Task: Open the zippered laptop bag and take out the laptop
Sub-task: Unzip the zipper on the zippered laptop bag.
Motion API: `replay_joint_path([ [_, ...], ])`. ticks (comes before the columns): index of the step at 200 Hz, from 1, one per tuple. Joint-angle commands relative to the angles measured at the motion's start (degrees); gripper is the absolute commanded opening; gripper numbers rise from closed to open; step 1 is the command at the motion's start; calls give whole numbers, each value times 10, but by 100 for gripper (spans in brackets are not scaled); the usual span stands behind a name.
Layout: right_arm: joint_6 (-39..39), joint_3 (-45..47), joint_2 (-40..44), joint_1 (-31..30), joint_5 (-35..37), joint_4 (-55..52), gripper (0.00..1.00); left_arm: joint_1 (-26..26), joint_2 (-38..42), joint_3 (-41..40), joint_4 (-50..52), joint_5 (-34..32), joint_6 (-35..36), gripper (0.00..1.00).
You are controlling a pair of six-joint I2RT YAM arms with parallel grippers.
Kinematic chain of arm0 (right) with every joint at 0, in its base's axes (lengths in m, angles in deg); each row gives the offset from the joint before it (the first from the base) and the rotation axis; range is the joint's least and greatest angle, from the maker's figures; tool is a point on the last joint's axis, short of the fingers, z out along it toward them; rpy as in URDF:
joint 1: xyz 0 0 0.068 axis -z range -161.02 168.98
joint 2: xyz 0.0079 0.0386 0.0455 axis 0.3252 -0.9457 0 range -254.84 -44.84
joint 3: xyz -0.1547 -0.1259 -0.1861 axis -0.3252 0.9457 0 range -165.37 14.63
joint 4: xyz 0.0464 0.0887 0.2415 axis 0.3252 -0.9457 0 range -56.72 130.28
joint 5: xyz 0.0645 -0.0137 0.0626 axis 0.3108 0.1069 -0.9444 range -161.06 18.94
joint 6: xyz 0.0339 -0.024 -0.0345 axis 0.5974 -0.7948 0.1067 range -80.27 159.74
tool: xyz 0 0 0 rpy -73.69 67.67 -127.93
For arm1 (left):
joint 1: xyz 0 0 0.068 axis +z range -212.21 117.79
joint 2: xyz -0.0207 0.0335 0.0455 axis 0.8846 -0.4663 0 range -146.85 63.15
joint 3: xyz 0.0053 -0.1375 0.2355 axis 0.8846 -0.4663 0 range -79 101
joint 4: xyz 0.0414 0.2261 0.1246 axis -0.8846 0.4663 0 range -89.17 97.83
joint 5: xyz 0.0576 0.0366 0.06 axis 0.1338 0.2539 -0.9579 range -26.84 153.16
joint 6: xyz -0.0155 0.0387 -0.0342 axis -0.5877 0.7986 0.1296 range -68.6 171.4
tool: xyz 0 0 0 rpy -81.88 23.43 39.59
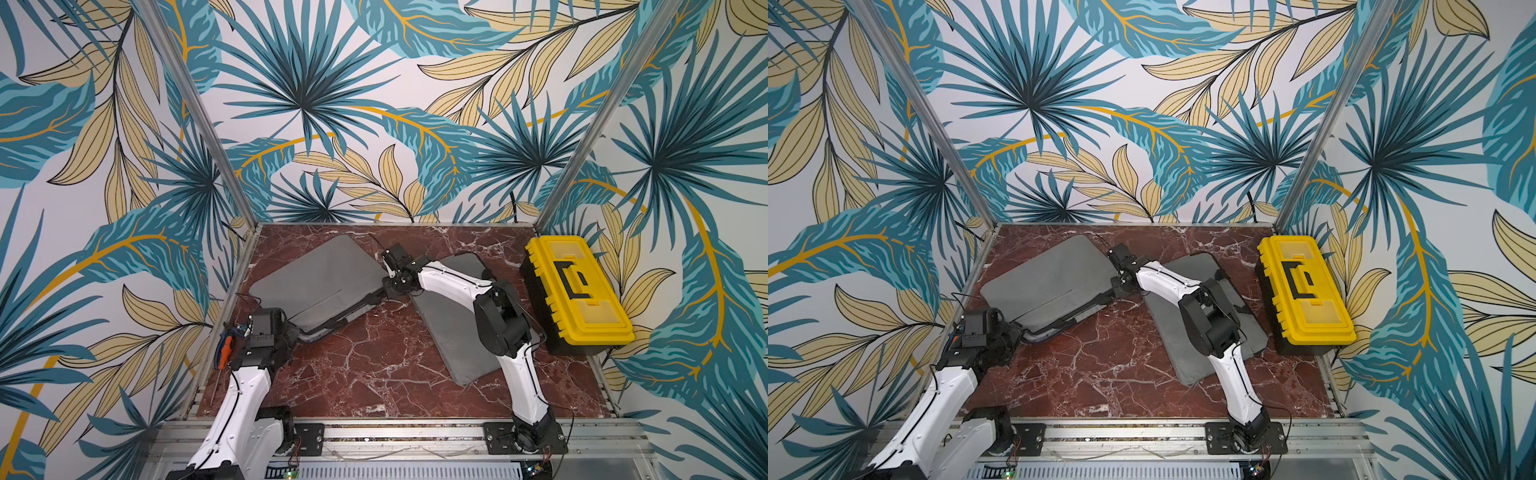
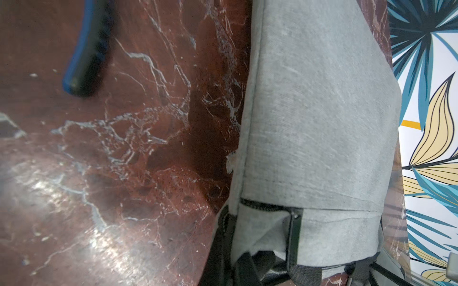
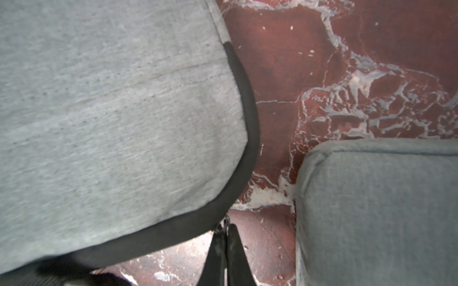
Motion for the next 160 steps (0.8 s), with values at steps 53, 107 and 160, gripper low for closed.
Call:
replay_joint_path([
  [53,-1,27,44,19,21,-36,0,59,-34,-12,-116,-53,6,0],
  [107,18,40,50,12,-10,-31,0,71,-125,25,-184,-79,27,0],
  [160,27,43,54,-9,-10,-42,0,79,-228,87,-239,-77,75,0],
])
